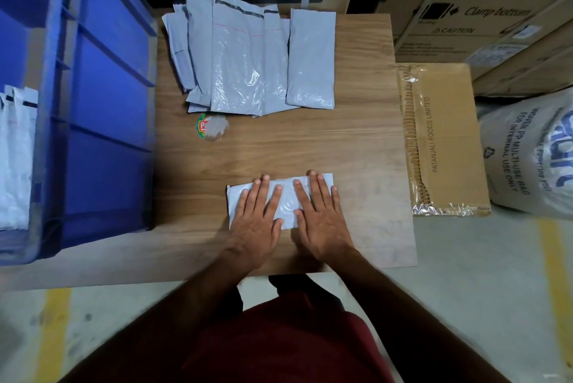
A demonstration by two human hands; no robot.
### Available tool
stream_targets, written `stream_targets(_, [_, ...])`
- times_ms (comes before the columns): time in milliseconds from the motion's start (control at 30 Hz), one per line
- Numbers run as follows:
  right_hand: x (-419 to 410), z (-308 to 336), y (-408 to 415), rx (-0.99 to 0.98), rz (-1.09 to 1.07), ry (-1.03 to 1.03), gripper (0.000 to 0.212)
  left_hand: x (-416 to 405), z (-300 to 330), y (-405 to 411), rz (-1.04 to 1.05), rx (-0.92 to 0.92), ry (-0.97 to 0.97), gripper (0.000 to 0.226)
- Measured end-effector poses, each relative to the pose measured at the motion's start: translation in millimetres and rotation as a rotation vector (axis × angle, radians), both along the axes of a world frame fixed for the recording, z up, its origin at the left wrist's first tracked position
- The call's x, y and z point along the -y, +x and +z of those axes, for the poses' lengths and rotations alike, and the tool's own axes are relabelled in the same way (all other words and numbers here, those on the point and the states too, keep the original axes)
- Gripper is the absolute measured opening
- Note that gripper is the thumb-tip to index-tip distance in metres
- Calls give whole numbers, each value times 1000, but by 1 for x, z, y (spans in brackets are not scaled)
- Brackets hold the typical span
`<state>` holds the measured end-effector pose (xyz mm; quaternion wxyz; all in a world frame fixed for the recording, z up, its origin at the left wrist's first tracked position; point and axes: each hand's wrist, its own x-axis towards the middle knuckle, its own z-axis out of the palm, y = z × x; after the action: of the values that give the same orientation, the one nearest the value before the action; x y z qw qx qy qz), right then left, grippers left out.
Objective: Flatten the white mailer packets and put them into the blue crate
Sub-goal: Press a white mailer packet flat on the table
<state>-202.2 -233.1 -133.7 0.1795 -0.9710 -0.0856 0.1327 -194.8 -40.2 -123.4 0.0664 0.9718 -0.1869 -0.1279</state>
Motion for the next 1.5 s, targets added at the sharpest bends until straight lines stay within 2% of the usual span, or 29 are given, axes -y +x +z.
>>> stream_targets(133, [12, 3, -2, 34, -69, 133, 62, 18, 0, 9, -43, 62, -37, 70])
stream_targets(233, [30, 0, -10, 35, -151, 100, 64, 31, -8, 10, -111, 34, -43, 70])
stream_targets(367, [37, -7, -12, -9, -92, 24, 65, 32, -16, 8, -106, 40, -37, 71])
stream_targets(533, [28, -1, -12, 36, -137, 32, 66, 28, -8, 15, -148, 17, -38, 70])
stream_targets(700, [-1, 4, -8, 78, -41, 51, 64, -6, -11, -2, 80, 87, -32, 68])
stream_targets(867, [-6, -2, -8, 46, -44, -10, 66, -15, -21, -4, 49, 32, -20, 70])
stream_targets(967, [-16, 5, -7, 75, -45, -1, 66, -18, -14, -5, 44, 76, -65, 67])
stream_targets(1033, [-28, 9, -6, 84, 22, 39, 66, -27, -16, -8, 64, 107, -66, 66])
stream_targets(1133, [-43, 6, -9, 80, 104, 10, 67, -43, -25, -14, 155, 52, -40, 70])
stream_targets(1333, [-45, 6, -8, 11, 100, 4, 69, -47, -20, -14, 94, 28, -9, 78])
stream_targets(1433, [-37, 12, -6, -2, 103, 57, 69, -61, -16, -15, -125, 64, -34, 86])
stream_targets(1500, [-23, 16, -12, 6, 92, 62, 74, -69, -16, -15, -243, 77, -14, 80])
